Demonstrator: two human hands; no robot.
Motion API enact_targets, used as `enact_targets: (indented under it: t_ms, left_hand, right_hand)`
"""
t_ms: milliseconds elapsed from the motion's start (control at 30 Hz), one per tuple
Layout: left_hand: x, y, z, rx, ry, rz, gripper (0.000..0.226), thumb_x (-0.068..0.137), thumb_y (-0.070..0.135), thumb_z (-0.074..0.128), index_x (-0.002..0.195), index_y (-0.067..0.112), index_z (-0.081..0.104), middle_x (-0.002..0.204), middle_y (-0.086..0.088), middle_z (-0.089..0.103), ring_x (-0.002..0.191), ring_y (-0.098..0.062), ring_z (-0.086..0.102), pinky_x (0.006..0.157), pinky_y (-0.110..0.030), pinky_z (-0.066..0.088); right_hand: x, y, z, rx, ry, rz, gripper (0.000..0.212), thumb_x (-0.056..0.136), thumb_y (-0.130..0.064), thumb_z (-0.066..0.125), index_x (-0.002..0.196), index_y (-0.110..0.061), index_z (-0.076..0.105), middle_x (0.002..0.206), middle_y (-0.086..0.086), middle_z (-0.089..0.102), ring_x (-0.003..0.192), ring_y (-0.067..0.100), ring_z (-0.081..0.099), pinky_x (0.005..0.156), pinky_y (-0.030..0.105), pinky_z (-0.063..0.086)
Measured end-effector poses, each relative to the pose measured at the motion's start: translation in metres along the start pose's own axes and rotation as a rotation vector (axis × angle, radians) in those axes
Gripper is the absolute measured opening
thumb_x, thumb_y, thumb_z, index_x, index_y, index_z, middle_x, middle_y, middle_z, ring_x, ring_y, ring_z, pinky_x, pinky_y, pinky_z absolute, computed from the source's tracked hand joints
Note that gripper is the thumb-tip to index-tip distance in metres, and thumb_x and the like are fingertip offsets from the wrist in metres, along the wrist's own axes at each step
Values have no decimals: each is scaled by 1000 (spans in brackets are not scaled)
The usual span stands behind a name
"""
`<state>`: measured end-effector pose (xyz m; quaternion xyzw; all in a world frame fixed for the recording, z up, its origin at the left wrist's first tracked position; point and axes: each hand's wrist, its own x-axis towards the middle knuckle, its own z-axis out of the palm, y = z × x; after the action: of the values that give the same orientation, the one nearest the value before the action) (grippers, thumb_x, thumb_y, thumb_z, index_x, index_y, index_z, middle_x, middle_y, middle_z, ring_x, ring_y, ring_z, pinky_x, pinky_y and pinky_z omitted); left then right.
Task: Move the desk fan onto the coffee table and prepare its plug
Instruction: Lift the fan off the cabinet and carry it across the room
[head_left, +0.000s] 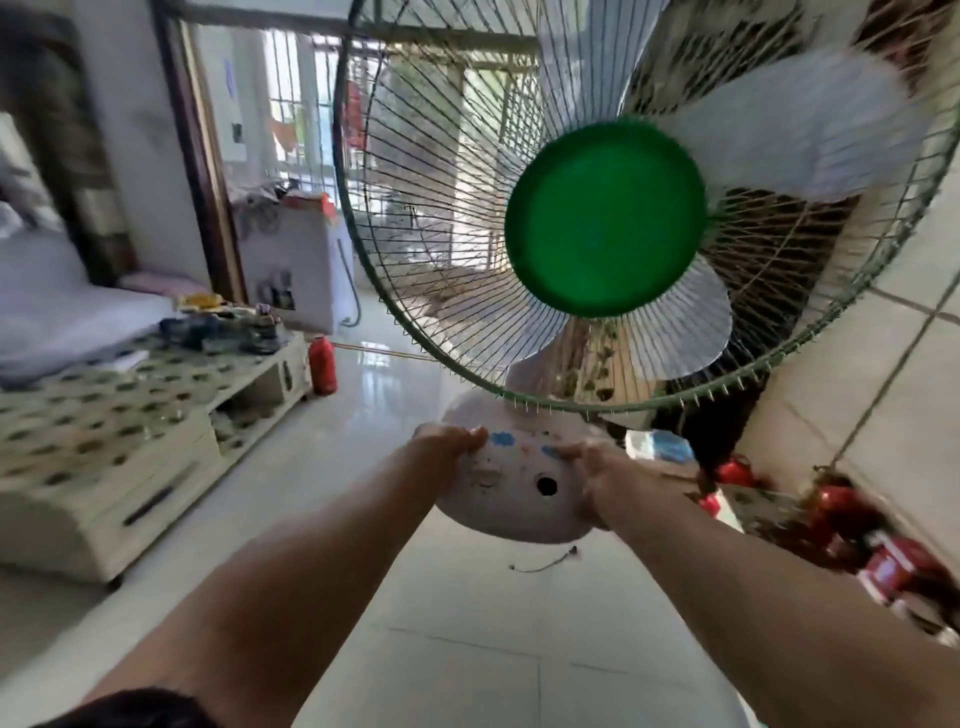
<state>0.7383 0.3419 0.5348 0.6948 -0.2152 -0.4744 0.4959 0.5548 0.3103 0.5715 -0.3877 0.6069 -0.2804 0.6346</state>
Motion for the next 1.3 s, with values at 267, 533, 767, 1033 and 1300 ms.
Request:
enact_targets:
  t_ms: [267, 533, 767, 1033, 1300]
  left_hand:
    - [23, -15, -185, -53, 189, 15, 44, 68, 27, 90, 65, 8, 51, 36, -5, 59, 27, -21, 58, 30, -17, 42]
    - [87, -16, -314, -3, 259, 7, 40, 70, 38, 87, 75, 6, 63, 74, -7, 63, 56, -19, 61, 71, -30, 52]
    - [125, 21, -414, -114, 261, -11, 42, 86, 21, 78, 113, -6, 61, 71, -16, 75, 60, -26, 74, 61, -39, 61]
    - [182, 40, -547, -68, 329, -74, 56, 92, 32, 69, 131, -6, 58, 129, -20, 65, 118, -38, 64, 102, -48, 49]
    - [222, 50, -699, -158, 299, -80, 34, 90, 18, 72, 117, -1, 64, 55, -11, 68, 42, -27, 67, 40, -31, 53]
  right_hand:
    - [-18, 34, 174, -197, -174, -149, 27, 94, -15, 57, 117, -3, 64, 131, 21, 61, 123, 37, 57, 107, 49, 45]
    - [-19, 20, 322, -28, -231, 1, 11, 90, 0, 54, 83, -1, 63, 74, 15, 67, 68, 30, 60, 69, 36, 51]
    - [10, -12, 441, -118, -384, 28, 20, 95, -11, 53, 77, -6, 58, 48, 10, 66, 50, 25, 62, 47, 21, 39]
    - [15, -30, 593, -224, -420, 64, 23, 94, -17, 56, 74, -8, 56, 40, 9, 63, 57, 25, 56, 50, 24, 32]
    - [-4, -23, 743, -244, -393, 124, 22, 93, -19, 58, 75, -7, 52, 70, 12, 57, 59, 28, 53, 50, 27, 31]
